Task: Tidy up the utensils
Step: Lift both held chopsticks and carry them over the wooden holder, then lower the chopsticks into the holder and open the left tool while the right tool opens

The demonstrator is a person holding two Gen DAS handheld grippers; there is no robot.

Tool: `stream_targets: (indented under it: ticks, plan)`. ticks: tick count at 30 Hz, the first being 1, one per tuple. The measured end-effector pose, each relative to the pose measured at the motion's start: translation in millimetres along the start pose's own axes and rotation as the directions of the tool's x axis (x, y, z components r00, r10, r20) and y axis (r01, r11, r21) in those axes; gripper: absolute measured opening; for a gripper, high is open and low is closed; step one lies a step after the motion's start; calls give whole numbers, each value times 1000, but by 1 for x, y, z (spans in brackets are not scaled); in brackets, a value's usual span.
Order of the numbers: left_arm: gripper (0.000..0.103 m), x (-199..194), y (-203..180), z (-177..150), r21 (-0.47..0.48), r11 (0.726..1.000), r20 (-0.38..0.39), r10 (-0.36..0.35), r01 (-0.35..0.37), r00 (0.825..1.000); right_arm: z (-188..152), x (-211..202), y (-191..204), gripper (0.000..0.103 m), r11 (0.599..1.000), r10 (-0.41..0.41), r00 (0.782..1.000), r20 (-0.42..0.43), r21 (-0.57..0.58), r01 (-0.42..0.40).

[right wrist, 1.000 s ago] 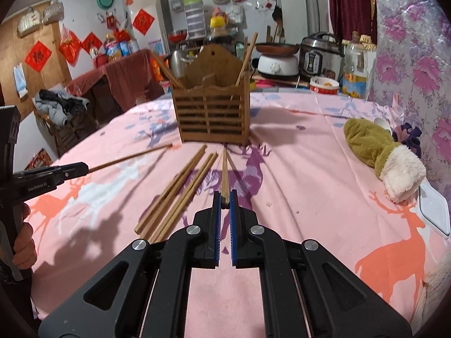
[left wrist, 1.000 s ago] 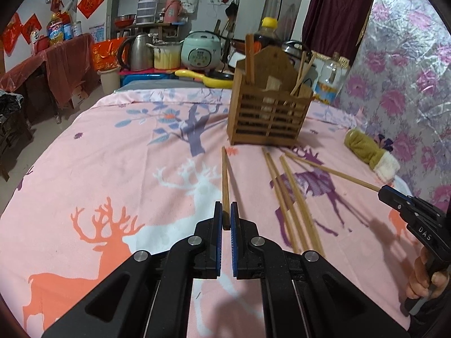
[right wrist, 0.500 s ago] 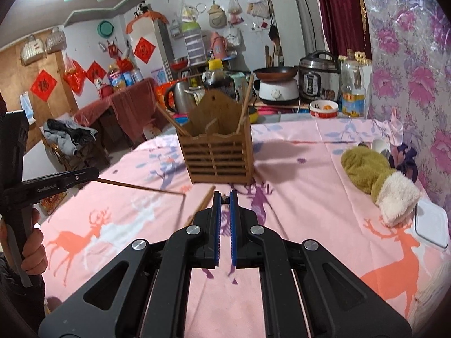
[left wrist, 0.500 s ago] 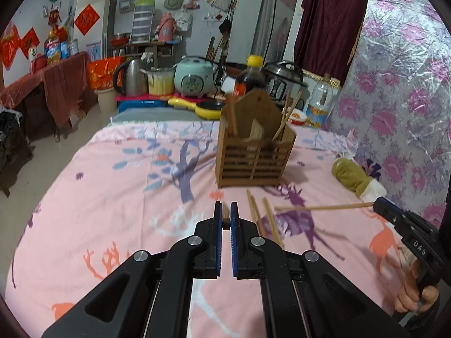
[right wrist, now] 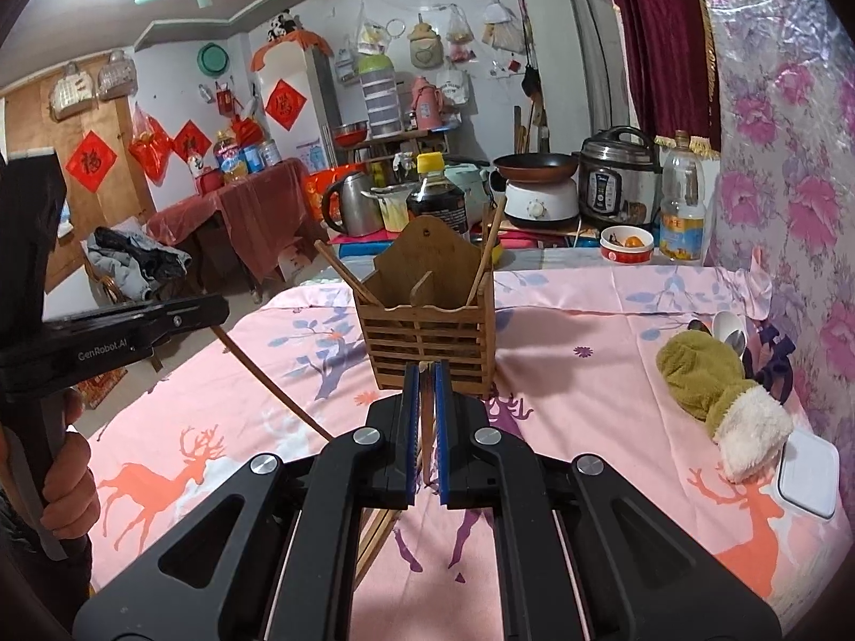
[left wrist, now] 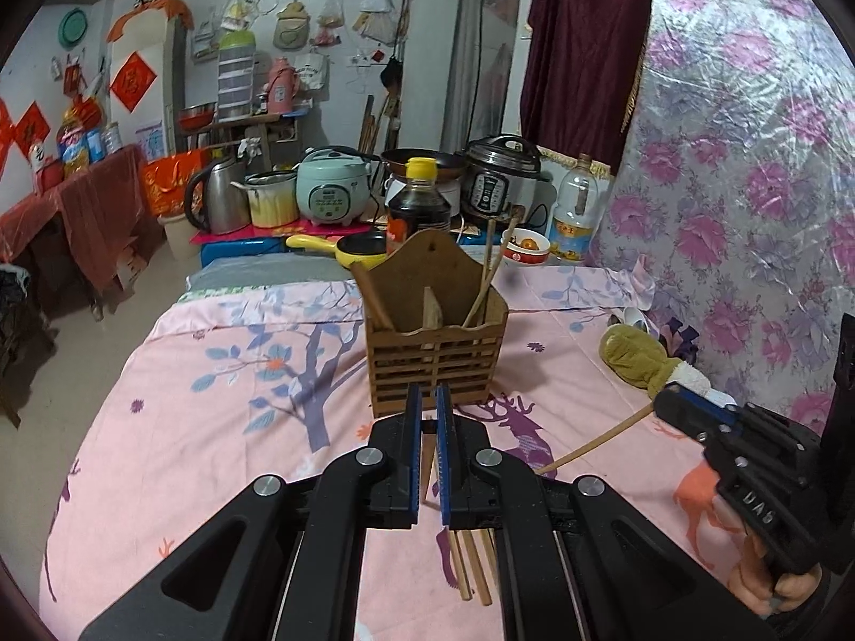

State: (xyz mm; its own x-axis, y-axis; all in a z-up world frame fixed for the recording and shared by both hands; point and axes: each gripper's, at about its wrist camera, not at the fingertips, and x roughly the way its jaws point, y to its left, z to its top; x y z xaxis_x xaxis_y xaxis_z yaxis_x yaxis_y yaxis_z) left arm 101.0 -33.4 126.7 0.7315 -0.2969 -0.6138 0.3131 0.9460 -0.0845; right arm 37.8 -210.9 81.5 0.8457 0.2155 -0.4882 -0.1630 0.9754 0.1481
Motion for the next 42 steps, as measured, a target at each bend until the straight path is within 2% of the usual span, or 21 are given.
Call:
stream_targets:
  ticks: [8,18,25,27,32,37,42]
  plan:
    - [6,8,-8,23,23,1000,12,-4,4,1000,19,9,4,7,1000,-4,1000,3,-17,4]
    - [6,4,-12,81,37,999,81,0,-3,997,63,18,4,7,1000,0,998,56,-7,1]
    - [6,6,-11,129,12,1000,167,6,-8,986,110,17,-1,7,999,-15,987,163,31,10]
    - [6,10,-9,141,2,1000,207,30,-31,978,119,19,-1,7,999,-17,981,195,43,8]
    - [6,32,1,152,-40,997,244,67,-60,967,128,40,-5,7,996,-50,970,237,84,31]
    - [6,59,20,155,-104,993,248,77,-53,966,126,71,-18,7,989,-63,976,208,141,34]
    - [6,81,27,147,-104,991,243,110,-87,964,114,99,-24,7,990,-77,983,165,131,55]
